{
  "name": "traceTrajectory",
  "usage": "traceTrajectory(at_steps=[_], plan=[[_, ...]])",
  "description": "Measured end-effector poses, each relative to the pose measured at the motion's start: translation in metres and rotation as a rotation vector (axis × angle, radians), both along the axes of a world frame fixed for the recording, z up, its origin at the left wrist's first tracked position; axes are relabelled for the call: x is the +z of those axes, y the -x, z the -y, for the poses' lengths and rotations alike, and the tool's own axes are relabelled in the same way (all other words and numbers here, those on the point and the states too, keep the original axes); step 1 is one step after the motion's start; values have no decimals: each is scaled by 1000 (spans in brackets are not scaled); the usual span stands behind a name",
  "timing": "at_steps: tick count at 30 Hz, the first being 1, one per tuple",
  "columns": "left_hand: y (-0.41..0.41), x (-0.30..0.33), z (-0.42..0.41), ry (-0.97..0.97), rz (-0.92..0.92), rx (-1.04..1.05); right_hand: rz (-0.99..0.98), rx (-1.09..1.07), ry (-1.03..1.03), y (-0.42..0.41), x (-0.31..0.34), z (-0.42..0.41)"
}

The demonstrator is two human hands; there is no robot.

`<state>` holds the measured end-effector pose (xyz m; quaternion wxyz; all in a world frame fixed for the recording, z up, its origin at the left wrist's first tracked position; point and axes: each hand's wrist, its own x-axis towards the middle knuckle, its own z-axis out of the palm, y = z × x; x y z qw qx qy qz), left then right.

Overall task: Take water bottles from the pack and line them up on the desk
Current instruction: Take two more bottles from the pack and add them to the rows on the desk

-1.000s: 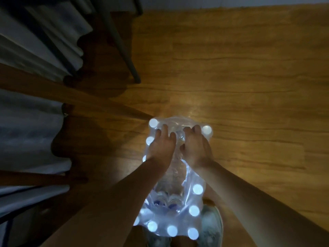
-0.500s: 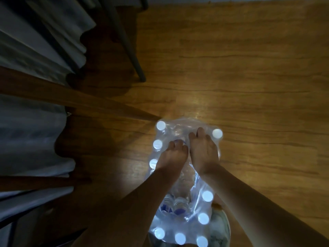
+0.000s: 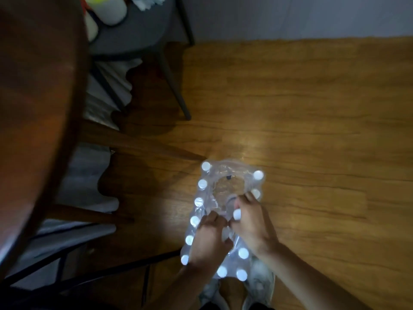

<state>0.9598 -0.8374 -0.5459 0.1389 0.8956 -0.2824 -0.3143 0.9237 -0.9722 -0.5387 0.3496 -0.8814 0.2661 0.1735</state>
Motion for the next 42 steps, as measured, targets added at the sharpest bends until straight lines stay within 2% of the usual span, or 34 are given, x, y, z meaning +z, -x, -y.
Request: traceTrajectory(at_steps=[3, 13, 23, 30, 42], plan=[[9, 54, -3, -35, -25, 49, 7, -12, -29, 16, 54, -1], [32, 262, -11, 36, 19, 191, 31, -70, -23, 48, 254, 2], [64, 441, -14, 204, 77, 377, 137, -139, 18, 96, 419, 2], [83, 499, -36, 267, 88, 431, 164, -184, 22, 119, 479, -14], [85, 526, -84, 268, 95, 411, 169, -149, 10, 126, 525, -62]])
